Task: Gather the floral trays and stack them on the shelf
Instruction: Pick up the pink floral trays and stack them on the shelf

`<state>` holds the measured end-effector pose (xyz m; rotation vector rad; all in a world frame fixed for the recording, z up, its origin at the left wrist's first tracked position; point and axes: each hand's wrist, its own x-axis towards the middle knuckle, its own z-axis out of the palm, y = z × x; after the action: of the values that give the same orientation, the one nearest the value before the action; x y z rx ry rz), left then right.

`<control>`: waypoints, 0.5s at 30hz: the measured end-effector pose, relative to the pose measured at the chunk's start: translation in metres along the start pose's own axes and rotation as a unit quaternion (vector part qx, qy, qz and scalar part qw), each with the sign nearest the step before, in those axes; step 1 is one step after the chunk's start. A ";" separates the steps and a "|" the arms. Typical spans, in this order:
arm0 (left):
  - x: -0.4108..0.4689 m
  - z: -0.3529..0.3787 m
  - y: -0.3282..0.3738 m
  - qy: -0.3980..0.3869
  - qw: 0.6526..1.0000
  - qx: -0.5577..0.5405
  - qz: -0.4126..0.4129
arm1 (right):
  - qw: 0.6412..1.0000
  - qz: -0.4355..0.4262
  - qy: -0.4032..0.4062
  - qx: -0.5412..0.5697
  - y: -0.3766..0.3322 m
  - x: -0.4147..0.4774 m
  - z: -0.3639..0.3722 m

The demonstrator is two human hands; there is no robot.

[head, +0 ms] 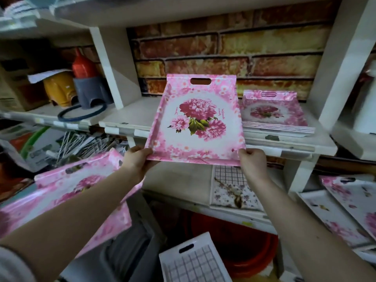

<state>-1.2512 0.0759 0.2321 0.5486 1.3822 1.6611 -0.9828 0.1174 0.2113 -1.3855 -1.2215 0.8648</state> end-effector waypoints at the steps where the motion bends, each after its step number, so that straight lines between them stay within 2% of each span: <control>1: 0.014 -0.003 0.005 -0.011 1.000 0.001 -0.007 | 1.000 0.008 0.012 0.003 -0.002 0.004 0.012; 5: 0.076 -0.014 0.028 -0.042 0.999 0.007 -0.020 | 0.997 0.027 0.058 0.032 -0.016 0.018 0.062; 10: 0.142 -0.010 0.043 -0.064 0.997 0.016 -0.040 | 0.983 0.082 0.086 0.138 -0.026 0.041 0.108; 15: 0.179 0.004 0.040 -0.090 0.993 0.026 -0.071 | 0.976 0.114 0.117 0.142 -0.025 0.057 0.124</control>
<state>-1.3540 0.2278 0.2360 0.5997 1.3055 1.4292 -1.0934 0.2006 0.2190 -1.3640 -0.7388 0.9618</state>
